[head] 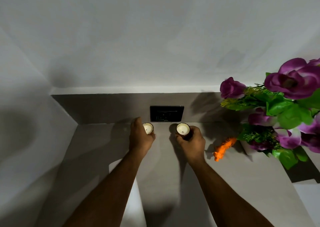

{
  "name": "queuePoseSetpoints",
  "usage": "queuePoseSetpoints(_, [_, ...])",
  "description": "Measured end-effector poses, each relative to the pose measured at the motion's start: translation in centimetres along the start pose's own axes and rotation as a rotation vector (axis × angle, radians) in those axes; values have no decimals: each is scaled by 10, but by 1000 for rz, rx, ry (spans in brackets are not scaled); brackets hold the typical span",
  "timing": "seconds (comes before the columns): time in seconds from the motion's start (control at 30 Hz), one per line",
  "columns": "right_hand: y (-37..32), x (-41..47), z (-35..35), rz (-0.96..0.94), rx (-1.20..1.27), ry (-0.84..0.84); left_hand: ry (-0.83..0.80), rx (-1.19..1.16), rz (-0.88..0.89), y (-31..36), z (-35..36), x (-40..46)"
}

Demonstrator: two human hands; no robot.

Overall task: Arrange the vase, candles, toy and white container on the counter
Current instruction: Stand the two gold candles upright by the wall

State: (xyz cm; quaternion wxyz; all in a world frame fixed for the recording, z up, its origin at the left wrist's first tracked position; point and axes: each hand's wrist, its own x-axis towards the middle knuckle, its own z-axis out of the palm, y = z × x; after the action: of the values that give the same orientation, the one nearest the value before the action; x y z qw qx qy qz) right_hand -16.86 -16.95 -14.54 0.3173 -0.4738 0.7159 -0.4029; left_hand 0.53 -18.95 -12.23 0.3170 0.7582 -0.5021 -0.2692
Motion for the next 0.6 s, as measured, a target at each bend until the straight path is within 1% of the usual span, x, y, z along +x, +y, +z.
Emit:
queuePoseSetpoints(0.17, [0, 8, 5, -10, 1, -3, 19, 23, 17, -5, 4, 0])
queuePoseSetpoints(0.23, [-1, 7, 6, 0, 1, -10, -23, 23, 5, -6, 0, -2])
queuePoseSetpoints(0.3, [-4, 3, 5, 16, 7, -27, -110, 49, -25, -4, -8, -4])
queuePoseSetpoints(0.37, [-5, -8, 0, 35, -4, -60, -113, 119, -29, -4, -24, -8])
queuePoseSetpoints(0.43, [-1, -29, -7, 15, -80, -108, -59, 222, -21, -11, -47, -18])
queuePoseSetpoints(0.5, [11, -58, -17, -87, -219, -163, -31, 272, -57, -24, -73, -35])
queuePoseSetpoints(0.53, [18, -72, -21, -151, -299, -187, -37, 281, -101, -31, -85, -47])
queuePoseSetpoints(0.6, [34, -94, -29, -279, -487, -228, -106, 275, -227, -44, -102, -70])
